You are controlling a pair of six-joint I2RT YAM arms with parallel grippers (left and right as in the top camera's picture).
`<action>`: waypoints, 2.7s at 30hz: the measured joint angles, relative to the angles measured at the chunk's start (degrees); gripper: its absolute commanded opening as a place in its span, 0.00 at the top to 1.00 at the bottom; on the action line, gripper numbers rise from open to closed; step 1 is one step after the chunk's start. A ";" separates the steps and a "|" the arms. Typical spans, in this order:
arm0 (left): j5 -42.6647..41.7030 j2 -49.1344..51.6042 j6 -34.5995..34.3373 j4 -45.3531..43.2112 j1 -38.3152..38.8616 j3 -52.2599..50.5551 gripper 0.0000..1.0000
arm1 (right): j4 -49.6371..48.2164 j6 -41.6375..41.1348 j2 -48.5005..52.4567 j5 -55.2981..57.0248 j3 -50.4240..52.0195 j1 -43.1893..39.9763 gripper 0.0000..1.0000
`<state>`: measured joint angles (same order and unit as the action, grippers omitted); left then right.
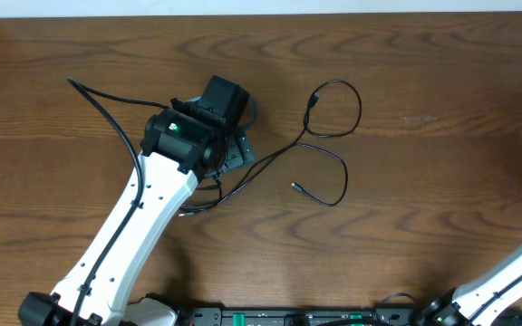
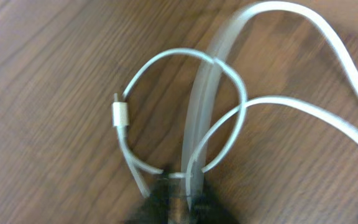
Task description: Untangle cables
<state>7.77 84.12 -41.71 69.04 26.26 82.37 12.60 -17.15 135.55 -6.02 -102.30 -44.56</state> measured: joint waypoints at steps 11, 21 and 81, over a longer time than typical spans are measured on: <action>0.02 0.00 0.00 -0.04 0.00 0.00 0.01 | 1.77 -0.66 -0.26 -9.14 0.04 0.13 0.99; 0.02 0.00 0.00 -0.07 0.00 0.00 0.01 | -3.28 -4.46 -12.31 -12.33 0.15 0.13 0.99; -2.34 0.00 -0.92 -0.31 -11.15 -1.27 0.01 | 40.19 0.15 -18.34 -43.17 0.04 3.15 0.01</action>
<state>5.43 84.12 -42.63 68.73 15.11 81.10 52.80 -16.99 117.21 -49.19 -102.26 -41.41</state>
